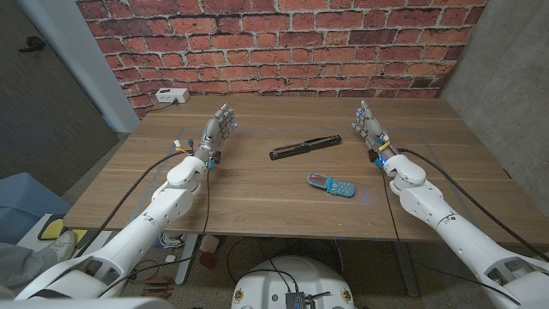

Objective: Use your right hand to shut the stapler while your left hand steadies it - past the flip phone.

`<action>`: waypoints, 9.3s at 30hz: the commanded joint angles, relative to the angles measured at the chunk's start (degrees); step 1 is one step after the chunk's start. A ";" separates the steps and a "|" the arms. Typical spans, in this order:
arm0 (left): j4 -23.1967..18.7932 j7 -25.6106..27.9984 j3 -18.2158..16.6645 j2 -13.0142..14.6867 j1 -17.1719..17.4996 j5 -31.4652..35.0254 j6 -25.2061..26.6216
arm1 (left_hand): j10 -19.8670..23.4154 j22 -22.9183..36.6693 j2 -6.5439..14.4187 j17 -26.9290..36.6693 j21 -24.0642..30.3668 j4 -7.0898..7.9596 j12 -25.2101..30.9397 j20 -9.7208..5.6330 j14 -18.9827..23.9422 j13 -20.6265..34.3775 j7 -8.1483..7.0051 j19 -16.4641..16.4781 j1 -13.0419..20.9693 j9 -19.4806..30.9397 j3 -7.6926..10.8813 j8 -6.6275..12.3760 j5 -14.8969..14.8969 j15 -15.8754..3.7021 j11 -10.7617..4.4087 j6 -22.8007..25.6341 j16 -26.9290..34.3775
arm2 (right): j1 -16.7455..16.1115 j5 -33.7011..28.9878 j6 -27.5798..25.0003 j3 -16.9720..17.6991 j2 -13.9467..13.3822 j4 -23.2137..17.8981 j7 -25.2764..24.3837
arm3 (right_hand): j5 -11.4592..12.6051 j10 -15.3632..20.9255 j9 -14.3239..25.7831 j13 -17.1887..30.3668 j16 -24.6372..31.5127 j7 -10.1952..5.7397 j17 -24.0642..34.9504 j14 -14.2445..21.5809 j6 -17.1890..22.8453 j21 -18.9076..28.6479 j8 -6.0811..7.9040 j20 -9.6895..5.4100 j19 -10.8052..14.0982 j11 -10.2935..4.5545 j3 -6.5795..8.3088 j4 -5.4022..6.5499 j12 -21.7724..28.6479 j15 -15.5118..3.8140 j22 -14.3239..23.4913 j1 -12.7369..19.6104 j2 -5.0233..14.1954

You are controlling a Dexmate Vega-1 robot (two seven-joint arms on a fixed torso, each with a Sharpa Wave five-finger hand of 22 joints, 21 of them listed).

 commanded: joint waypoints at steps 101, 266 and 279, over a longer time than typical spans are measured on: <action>-1.34 2.21 -2.56 -6.14 6.31 -5.41 -7.16 | 6.15 0.10 -7.66 0.42 0.63 0.28 1.09 -1.62 5.88 0.19 0.21 5.92 -3.64 0.16 -5.09 0.44 1.83 -1.32 -1.14 4.67 0.74 | 7.68 -36.83 -13.46 -10.53 -16.53 -13.73 -2.32 | -0.65 10.38 1.04 0.34 2.46 -4.54 -3.65 7.94 9.17 1.42 3.19 -3.20 6.69 -5.11 5.24 -8.65 2.79 -7.18 0.28 17.56 3.32; 4.31 -4.39 -3.09 -8.56 4.91 -9.60 -7.74 | 7.56 0.10 -6.11 0.39 0.00 2.10 0.14 -1.77 7.04 0.31 1.17 6.86 -5.17 0.11 -7.34 -0.23 3.67 -1.04 -1.02 5.41 0.14 | 20.12 -75.87 -28.78 -29.67 -10.99 -12.83 10.55 | -4.55 27.34 8.85 14.04 18.43 -14.85 15.18 24.19 24.90 3.22 10.20 -9.23 17.37 -13.90 19.44 -11.72 11.55 -13.66 1.38 34.46 10.16; 4.46 -4.82 -3.38 -8.72 5.46 -10.07 -8.26 | 7.63 0.11 -6.02 0.39 -0.02 2.21 0.09 -1.77 7.00 0.32 1.24 6.88 -5.26 0.11 -7.50 -0.28 3.72 -1.08 -1.11 5.34 0.10 | 18.65 -75.60 -28.68 -29.15 -10.81 -13.36 7.60 | -4.96 33.70 14.08 22.53 23.65 -14.37 26.01 31.52 33.27 8.23 12.97 -12.32 22.26 -14.07 24.01 -11.41 20.01 -13.90 3.42 41.50 10.64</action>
